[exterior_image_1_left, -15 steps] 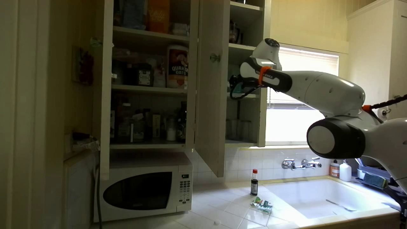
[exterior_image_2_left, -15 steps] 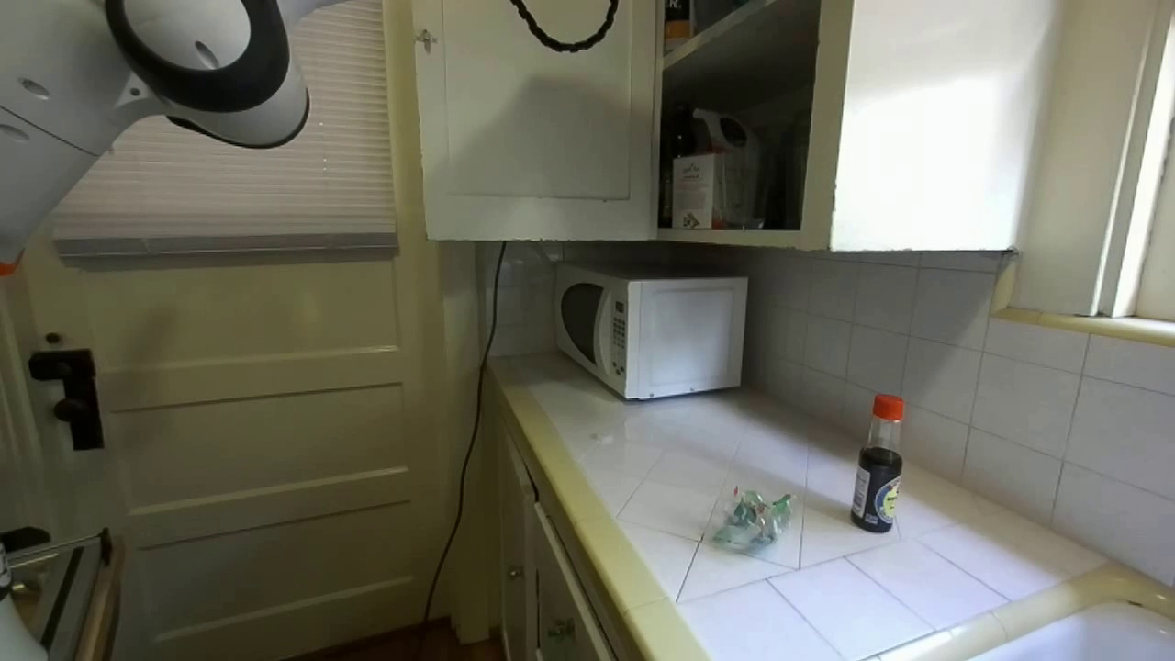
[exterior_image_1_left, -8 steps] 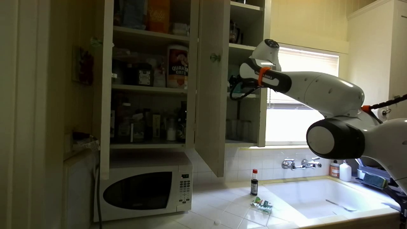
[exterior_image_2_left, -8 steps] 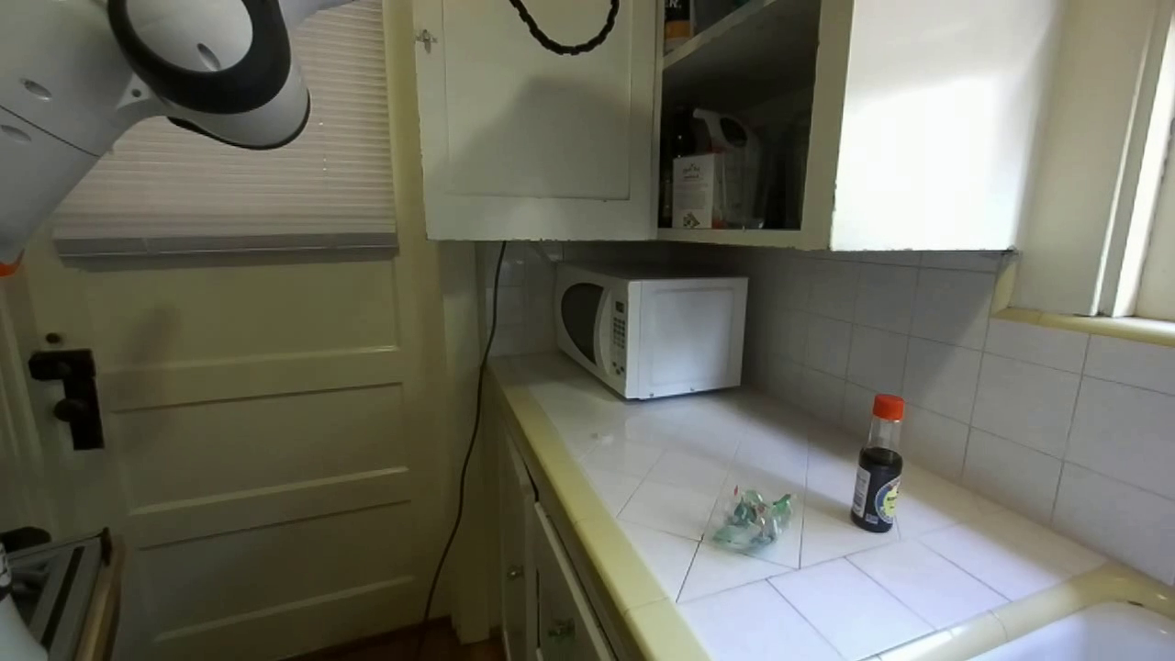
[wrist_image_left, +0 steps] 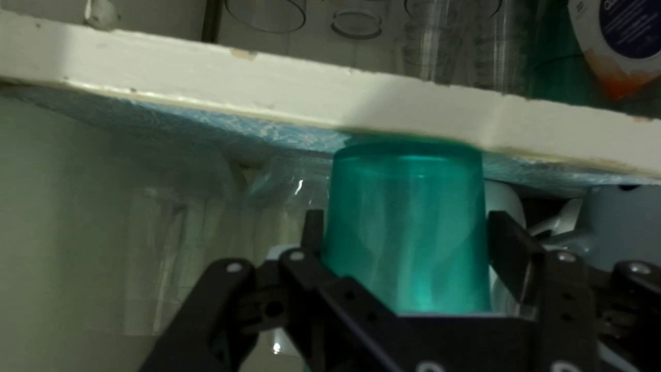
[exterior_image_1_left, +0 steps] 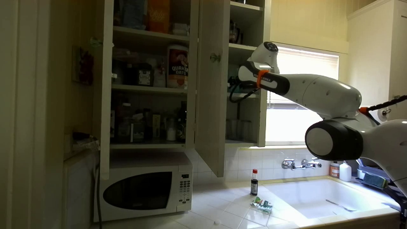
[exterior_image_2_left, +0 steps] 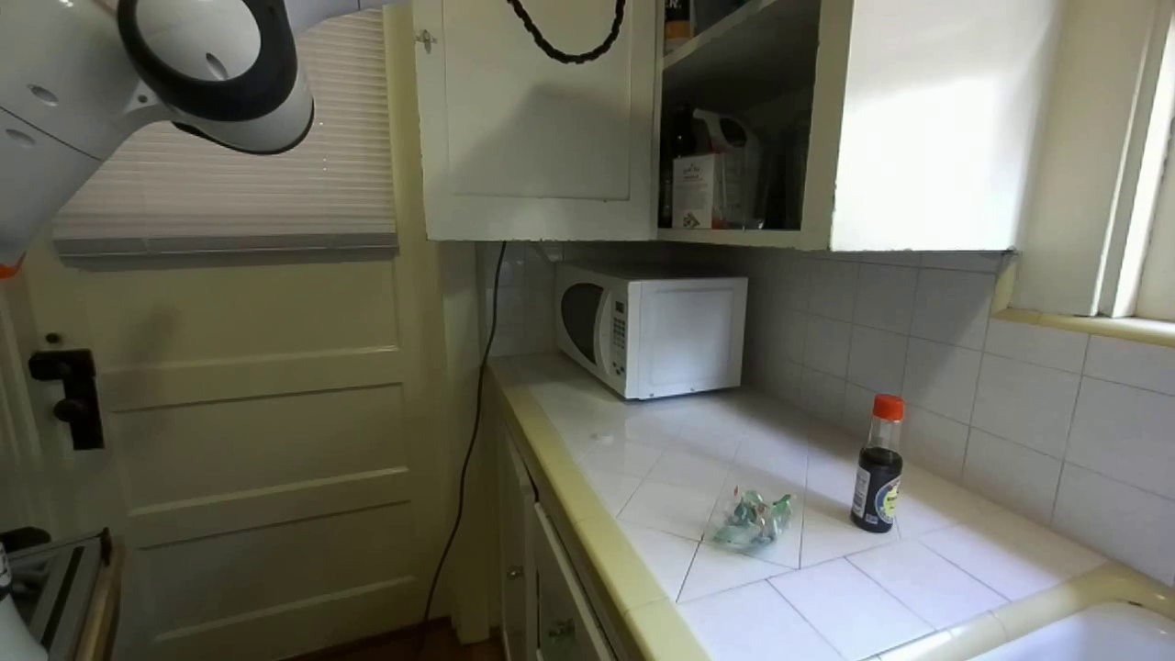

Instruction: Put the cup inside the cupboard

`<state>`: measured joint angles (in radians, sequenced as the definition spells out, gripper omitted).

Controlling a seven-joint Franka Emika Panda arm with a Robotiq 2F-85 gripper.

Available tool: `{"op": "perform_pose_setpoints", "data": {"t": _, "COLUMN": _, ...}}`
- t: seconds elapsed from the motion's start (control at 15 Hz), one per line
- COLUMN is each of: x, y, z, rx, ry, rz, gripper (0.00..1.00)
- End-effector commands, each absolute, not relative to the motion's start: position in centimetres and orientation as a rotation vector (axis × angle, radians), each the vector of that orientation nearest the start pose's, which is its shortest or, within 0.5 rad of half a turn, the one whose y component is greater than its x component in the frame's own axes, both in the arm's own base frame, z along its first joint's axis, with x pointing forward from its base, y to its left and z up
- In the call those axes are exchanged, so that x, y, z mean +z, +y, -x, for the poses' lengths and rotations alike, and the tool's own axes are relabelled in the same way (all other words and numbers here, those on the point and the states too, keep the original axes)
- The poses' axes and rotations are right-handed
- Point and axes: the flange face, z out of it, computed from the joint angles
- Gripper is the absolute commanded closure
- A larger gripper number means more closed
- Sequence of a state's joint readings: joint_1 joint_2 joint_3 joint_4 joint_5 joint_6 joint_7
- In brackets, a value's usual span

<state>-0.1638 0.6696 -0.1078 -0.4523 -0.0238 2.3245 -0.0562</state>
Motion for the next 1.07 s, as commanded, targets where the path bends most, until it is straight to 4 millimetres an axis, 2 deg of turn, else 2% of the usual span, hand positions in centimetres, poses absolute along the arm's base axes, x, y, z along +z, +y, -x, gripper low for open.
{"op": "perform_pose_setpoints", "data": {"t": 0.0, "x": 80.6, "y": -14.0, "z": -69.4, "rx": -1.882, "ry": 0.171, "rz": 2.827, "gripper": 0.47}}
{"op": "perform_pose_setpoints", "data": {"t": 0.07, "x": 80.6, "y": -13.9, "z": -69.4, "rx": -1.876, "ry": 0.177, "rz": 2.825, "gripper": 0.06}}
{"op": "perform_pose_setpoints", "data": {"t": 0.13, "x": 80.6, "y": -13.9, "z": -69.4, "rx": -1.875, "ry": 0.181, "rz": 2.825, "gripper": 0.05}}
{"op": "perform_pose_setpoints", "data": {"t": 0.2, "x": 80.5, "y": -13.9, "z": -69.4, "rx": -1.869, "ry": 0.182, "rz": 2.822, "gripper": 0.00}}
{"op": "perform_pose_setpoints", "data": {"t": 0.53, "x": 80.1, "y": -13.6, "z": -69.7, "rx": -1.847, "ry": 0.191, "rz": 2.829, "gripper": 0.00}}
{"op": "perform_pose_setpoints", "data": {"t": 1.0, "x": 82.1, "y": -12.6, "z": -68.5, "rx": -1.887, "ry": 0.244, "rz": 2.812, "gripper": 0.00}}
